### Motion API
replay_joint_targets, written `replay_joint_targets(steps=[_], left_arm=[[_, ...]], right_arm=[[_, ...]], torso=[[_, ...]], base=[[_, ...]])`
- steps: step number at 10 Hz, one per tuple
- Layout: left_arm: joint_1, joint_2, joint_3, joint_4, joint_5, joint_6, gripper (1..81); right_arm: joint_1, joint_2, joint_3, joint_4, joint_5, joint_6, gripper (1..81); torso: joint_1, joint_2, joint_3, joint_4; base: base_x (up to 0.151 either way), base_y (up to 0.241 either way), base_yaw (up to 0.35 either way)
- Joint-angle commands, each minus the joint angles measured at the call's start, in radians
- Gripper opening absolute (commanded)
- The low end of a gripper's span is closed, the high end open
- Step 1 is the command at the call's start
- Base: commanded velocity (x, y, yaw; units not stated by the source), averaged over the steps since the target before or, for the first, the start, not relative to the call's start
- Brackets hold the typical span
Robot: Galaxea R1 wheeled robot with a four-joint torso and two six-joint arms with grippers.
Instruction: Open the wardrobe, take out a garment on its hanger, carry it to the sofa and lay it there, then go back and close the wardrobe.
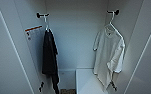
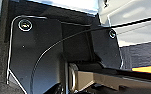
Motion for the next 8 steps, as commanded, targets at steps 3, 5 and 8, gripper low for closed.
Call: replay_joint_targets(steps=[3, 5, 8], left_arm=[[-0.034, -0.004, 0.010, 0.013, 0.052, 0.010, 81.1], [-0.034, -0.003, 0.010, 0.013, 0.051, 0.010, 81.1], [-0.034, -0.003, 0.010, 0.013, 0.051, 0.010, 81.1]], right_arm=[[0.038, 0.007, -0.006, -0.034, -0.055, 0.001, 81.1], [0.035, 0.008, -0.006, -0.039, -0.055, -0.001, 81.1], [0.034, 0.011, -0.006, -0.054, -0.055, -0.001, 81.1]], torso=[[0.000, 0.000, 0.000, 0.000], [0.000, 0.000, 0.000, 0.000], [0.000, 0.000, 0.000, 0.000]], base=[[0.076, 0.000, 0.000], [0.076, 0.000, 0.000], [0.076, 0.000, 0.000]])
